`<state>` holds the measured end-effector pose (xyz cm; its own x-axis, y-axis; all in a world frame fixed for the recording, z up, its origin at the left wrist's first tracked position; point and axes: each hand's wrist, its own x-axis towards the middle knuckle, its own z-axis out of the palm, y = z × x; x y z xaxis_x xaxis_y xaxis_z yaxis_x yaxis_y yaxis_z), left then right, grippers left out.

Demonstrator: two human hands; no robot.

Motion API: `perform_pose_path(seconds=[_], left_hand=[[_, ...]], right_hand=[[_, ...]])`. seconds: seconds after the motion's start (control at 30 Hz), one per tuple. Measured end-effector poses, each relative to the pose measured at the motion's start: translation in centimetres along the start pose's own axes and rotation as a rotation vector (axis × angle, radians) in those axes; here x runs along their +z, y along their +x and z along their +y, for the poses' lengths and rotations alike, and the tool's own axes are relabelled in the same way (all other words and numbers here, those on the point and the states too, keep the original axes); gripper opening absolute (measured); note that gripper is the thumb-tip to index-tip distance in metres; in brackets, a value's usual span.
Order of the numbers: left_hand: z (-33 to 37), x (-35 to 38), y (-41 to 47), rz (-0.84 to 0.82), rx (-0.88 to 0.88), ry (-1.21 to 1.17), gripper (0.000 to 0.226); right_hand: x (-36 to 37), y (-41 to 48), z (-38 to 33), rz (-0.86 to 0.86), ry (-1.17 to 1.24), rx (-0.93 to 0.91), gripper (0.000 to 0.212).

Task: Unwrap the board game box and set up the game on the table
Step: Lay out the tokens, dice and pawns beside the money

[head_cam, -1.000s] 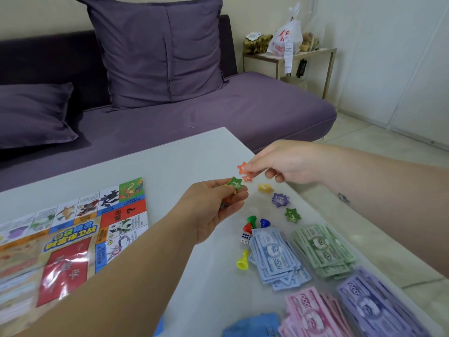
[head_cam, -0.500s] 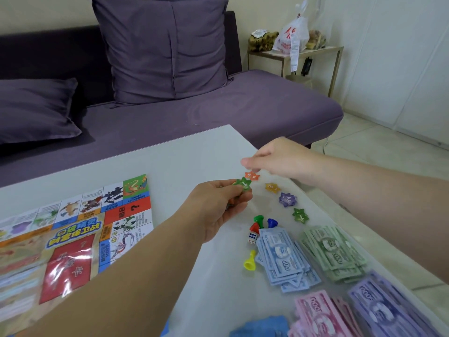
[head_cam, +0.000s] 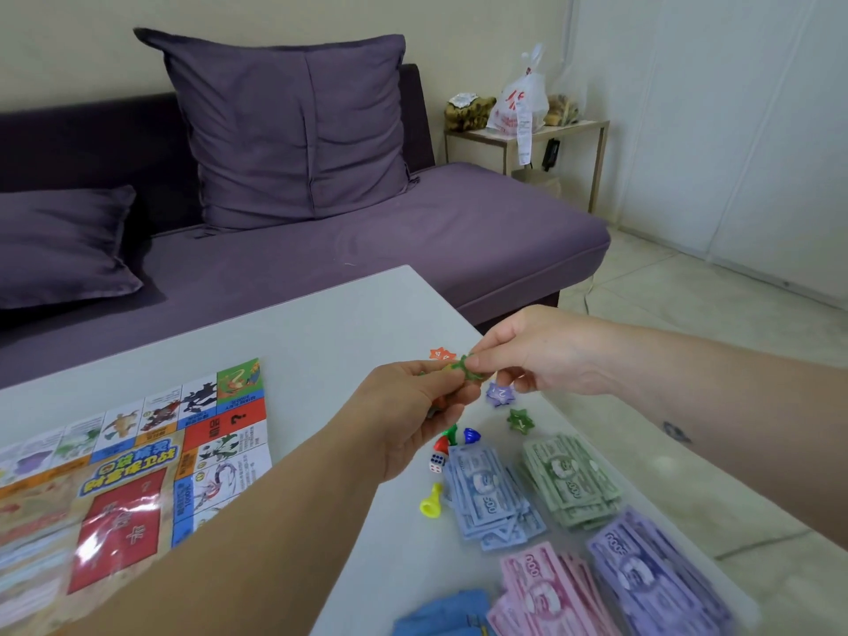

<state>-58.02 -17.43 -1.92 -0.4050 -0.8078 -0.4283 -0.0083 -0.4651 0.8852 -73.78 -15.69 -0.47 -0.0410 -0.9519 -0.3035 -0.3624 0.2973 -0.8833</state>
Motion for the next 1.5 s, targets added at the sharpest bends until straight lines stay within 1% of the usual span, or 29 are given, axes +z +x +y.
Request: perform_pose_path(seconds=[0.07,0.13,0.17,0.27,0.3,0.43,0.53,0.6,0.67,0.73,0.8,0.93,1.03,1.07,1.17,1.23,1.37,1.43,1.5], left_hand=[[0.1,0.6,-0.3,-0.004,-0.042,-0.046,0.012],[0.2,0.7,-0.5,-0.008,-0.104,-0.139,0.014],[0.2,0.7,-0.6,-0.008,-0.127,-0.179,0.015],[0.2,0.3,-0.8,0.018,-0.156,-0.262,0.019],[0.1,0.2,-0.8,0.033,-0.155,-0.276,0.021],[0.1,0.1,-0.6,0.064,-0.126,-0.273,0.019],[-0.1,-0.2,-0.2,0.063,-0.099,-0.198,0.014],[-0.3,-0.3,0.1,0.04,-0.09,-0.145,0.011],[-0.5,-0.4,0.3,0.016,-0.086,-0.112,0.01],[-0.5,-0.3,0.5,-0.007,-0.079,-0.088,0.012],[-0.4,-0.3,0.7,-0.029,-0.073,-0.076,0.015],[0.1,-0.8,1.0,-0.008,-0.084,-0.137,0.016],[0.4,-1.2,1.1,0.021,-0.113,-0.253,0.017],[0.3,-1.4,1.2,0.024,-0.123,-0.28,0.019],[0.1,-1.9,1.4,0.043,-0.134,-0.297,0.022],[-0.1,-2.0,1.5,0.051,-0.128,-0.28,0.021],[-0.3,-2.1,1.4,0.06,-0.126,-0.242,0.018],[-0.3,-2.1,1.4,0.067,-0.119,-0.229,0.015],[-0.3,-2.0,1.5,0.056,-0.114,-0.222,0.014]], right_hand=[[-0.5,-0.5,0.1,0.032,0.002,0.0,0.004],[-1.3,-0.8,0.6,0.062,-0.022,-0.005,0.007],[-1.6,-1.0,1.0,0.076,-0.087,-0.013,0.009],[-2.3,-1.2,2.4,0.094,-0.382,-0.044,0.009],[-2.2,-1.2,2.8,0.088,-0.436,-0.053,0.009],[-1.7,-1.3,3.7,0.081,-0.57,-0.082,0.012],[-1.9,-1.0,3.6,0.174,-0.655,-0.142,0.02],[-2.0,-0.7,3.0,0.224,-0.573,-0.178,0.031],[-1.6,-0.7,1.9,0.159,-0.425,-0.176,0.033],[-0.7,-0.5,0.9,0.061,-0.318,-0.13,0.029],[0.1,0.1,0.6,0.02,-0.276,-0.111,0.023],[0.5,1.5,0.7,0.061,-0.177,-0.075,0.011],[-0.2,2.5,0.9,0.12,-0.056,-0.041,0.011],[-0.5,2.8,1.0,0.145,-0.072,-0.044,0.012],[-1.1,3.7,1.7,0.195,-0.323,-0.056,0.015],[-1.2,4.1,2.1,0.195,-0.414,-0.046,0.017],[-1.2,4.4,2.0,0.203,-0.48,-0.041,0.017],[-1.5,4.3,1.8,0.25,-0.504,-0.076,0.023],[-1.5,4.0,1.3,0.28,-0.477,-0.113,0.029]])
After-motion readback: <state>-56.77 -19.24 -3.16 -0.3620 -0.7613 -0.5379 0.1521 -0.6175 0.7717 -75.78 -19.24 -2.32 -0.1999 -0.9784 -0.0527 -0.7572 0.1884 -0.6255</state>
